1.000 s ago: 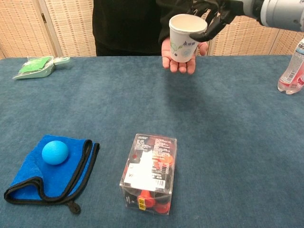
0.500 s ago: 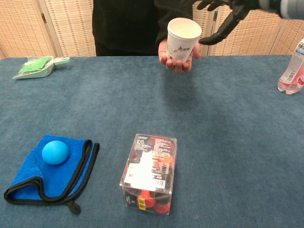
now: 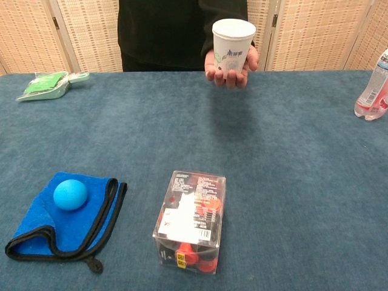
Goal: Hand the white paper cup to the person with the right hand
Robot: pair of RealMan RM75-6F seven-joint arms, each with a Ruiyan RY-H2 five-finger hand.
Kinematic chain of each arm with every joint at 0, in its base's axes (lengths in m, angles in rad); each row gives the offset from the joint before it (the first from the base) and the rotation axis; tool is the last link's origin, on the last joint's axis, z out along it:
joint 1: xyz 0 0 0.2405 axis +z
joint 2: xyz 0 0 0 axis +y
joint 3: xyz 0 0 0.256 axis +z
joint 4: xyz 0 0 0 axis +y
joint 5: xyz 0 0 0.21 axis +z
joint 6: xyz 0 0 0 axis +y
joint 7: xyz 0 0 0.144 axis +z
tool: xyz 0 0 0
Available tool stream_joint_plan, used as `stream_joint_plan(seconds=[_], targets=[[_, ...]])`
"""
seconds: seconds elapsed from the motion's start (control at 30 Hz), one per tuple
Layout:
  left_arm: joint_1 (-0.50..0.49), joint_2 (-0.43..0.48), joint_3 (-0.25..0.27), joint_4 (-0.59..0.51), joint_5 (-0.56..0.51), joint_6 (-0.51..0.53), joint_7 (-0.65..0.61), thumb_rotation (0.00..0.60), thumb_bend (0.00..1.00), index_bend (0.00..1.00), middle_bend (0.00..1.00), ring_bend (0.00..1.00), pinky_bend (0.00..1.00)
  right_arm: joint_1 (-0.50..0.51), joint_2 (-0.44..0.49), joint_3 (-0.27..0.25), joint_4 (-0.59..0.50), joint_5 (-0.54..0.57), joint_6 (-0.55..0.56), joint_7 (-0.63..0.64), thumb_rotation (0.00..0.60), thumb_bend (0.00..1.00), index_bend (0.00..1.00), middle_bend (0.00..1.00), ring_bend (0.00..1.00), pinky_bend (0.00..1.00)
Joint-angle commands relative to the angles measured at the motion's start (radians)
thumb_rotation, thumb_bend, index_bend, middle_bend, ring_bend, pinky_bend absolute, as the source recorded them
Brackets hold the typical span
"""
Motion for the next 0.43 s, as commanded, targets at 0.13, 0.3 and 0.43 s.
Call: stream_joint_plan(seconds=[0.13, 0.3, 0.43], targets=[[-0.005, -0.006, 0.004, 0.001, 0.012, -0.004, 0.015, 0.6, 0.27, 0.11, 0.0, 0.0, 0.17, -0.224, -0.132, -0.116, 0.237, -0.134, 0.204, 0.081, 0.6, 0.24, 0.0, 0.0, 0.0, 0.0], [-0.002, -0.005, 0.005, -0.001, 0.006, -0.007, 0.021, 0.6, 0.27, 0.11, 0.0, 0.0, 0.17, -0.233, -0.118, -0.106, 0.214, -0.132, 0.182, 0.106, 0.6, 0.24, 0.0, 0.0, 0.0, 0.0], [-0.006, -0.009, 0.004, -0.003, 0.004, -0.014, 0.03, 0.6, 0.27, 0.11, 0.0, 0.0, 0.17, -0.231, -0.101, -0.098, 0.199, -0.125, 0.146, 0.128, 0.6, 0.24, 0.0, 0.0, 0.0, 0.0]])
